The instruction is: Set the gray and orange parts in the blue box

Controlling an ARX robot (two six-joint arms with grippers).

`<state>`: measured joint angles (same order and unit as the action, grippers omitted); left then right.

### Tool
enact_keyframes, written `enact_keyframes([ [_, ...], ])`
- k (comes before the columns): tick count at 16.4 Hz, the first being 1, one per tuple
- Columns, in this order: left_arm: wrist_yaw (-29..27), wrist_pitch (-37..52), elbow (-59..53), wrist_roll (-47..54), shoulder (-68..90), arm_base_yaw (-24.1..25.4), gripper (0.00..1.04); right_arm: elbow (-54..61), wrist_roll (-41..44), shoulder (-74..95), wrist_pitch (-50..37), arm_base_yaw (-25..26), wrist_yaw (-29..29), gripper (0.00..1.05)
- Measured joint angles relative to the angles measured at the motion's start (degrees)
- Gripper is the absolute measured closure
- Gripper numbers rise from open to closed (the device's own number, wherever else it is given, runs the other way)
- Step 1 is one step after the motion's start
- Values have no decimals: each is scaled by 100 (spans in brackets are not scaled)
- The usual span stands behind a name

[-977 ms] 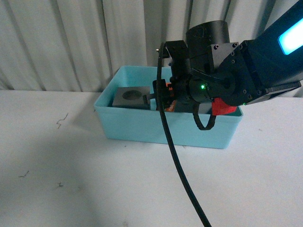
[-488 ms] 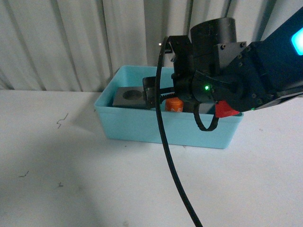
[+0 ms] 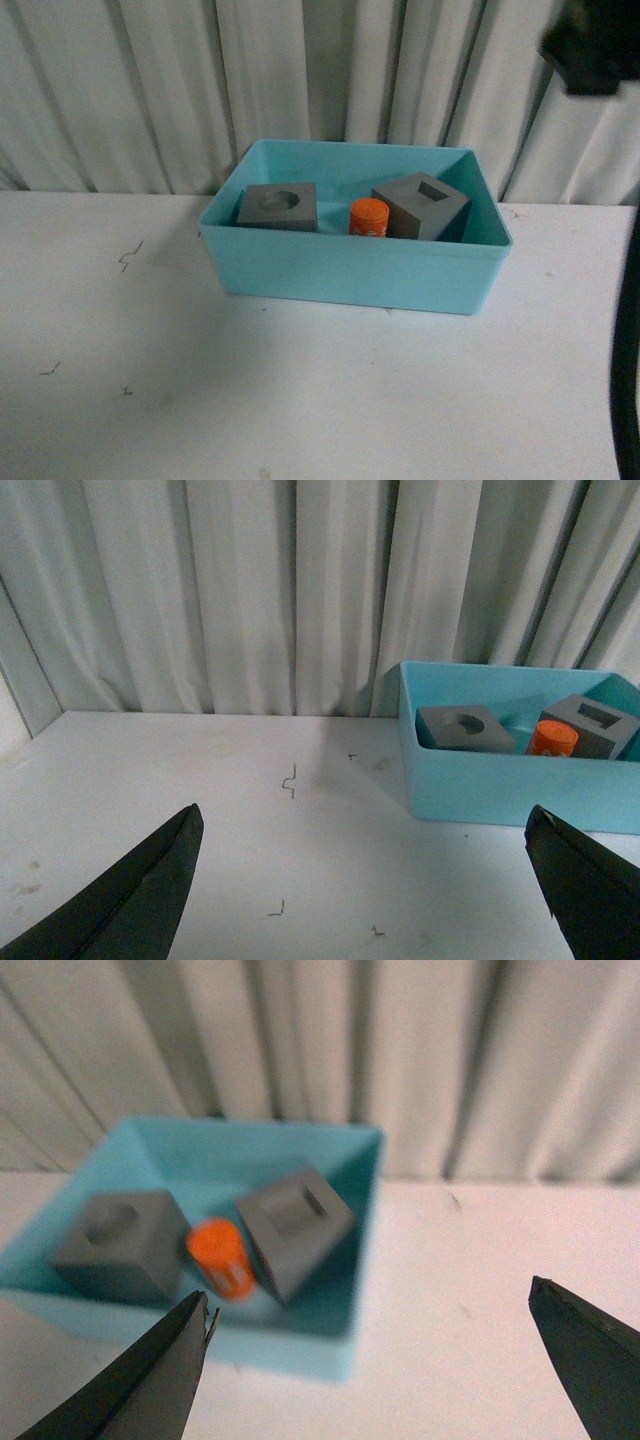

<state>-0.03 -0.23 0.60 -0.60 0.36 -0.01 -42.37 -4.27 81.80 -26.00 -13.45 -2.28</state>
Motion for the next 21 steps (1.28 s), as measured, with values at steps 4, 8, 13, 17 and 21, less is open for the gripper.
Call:
enact_keyframes([
  [4,0,2,0,0,0,0,7,2411,-1917,-3980,3163,-1185,-2304,6],
  [8,-2,0,0,-2,0,0,7,3814,-431,-4649,-186,-509,-1665,40],
  [13,0,2,0,-2,0,0,7,4024,332,-5770,457,385,-776,100],
  [17,-2,2,0,-2,0,0,7,4170,389,-6041,490,645,-505,103],
  [21,0,2,0,-2,0,0,7,4170,398,-6354,780,1161,96,103],
])
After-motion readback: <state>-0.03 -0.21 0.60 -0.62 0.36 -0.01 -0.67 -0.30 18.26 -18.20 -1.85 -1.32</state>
